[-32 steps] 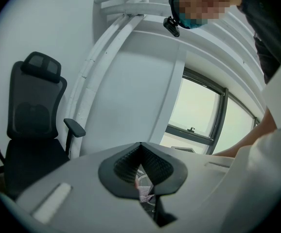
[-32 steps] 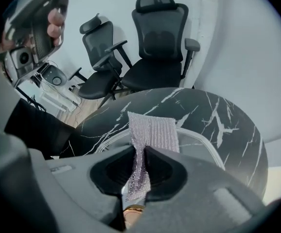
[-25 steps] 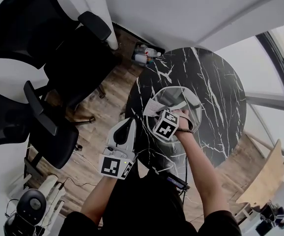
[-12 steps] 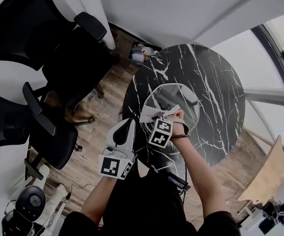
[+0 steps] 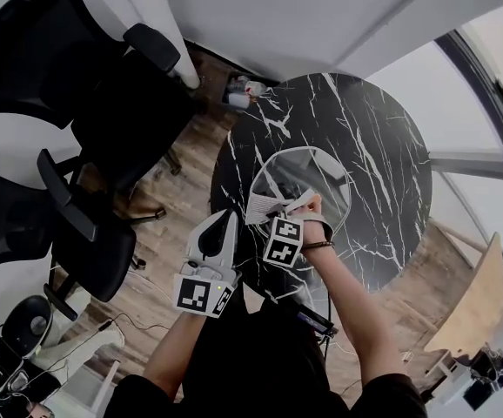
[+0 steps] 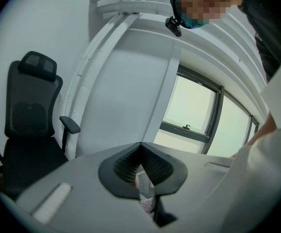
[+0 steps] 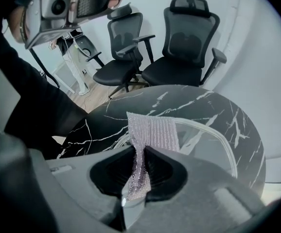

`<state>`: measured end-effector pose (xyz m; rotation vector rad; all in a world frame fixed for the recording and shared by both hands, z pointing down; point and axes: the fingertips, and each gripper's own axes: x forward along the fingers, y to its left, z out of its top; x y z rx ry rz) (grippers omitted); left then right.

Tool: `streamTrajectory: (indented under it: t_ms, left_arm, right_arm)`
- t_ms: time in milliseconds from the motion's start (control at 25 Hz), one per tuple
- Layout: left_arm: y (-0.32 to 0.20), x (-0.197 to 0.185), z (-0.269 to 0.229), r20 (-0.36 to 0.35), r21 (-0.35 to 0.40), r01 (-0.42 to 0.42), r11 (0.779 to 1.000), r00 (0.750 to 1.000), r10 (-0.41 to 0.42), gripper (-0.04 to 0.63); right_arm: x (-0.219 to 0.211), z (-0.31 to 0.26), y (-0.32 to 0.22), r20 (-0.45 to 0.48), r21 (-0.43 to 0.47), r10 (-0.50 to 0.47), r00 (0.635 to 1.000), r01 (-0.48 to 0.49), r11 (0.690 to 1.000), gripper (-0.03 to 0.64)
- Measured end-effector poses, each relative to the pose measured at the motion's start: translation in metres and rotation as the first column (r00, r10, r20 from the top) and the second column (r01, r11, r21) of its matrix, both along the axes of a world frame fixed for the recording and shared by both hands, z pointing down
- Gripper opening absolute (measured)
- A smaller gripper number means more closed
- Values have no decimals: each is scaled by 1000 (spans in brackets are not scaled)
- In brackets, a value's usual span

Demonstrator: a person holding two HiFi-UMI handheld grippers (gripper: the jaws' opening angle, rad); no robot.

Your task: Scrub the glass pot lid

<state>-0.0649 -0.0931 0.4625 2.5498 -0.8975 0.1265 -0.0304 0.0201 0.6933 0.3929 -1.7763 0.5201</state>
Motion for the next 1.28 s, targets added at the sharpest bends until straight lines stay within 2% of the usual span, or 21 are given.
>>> streamTrajectory:
  t_ms: [200, 600, 1280]
  left_arm:
    - [5, 7, 0, 2, -1, -8, 1000, 1000, 8, 2]
    - [11, 16, -3, 4, 7, -26, 1000, 1000, 26, 2]
    - [36, 43, -6, 6, 11, -86, 996, 996, 86, 2]
  right_arm:
    - [1, -1, 12, -1, 8, -24, 1000, 24, 1000, 60]
    - [4, 2, 36, -64, 88, -88, 994, 93, 992, 60]
    - [12, 7, 99, 2, 56, -24, 1000, 24, 998, 61]
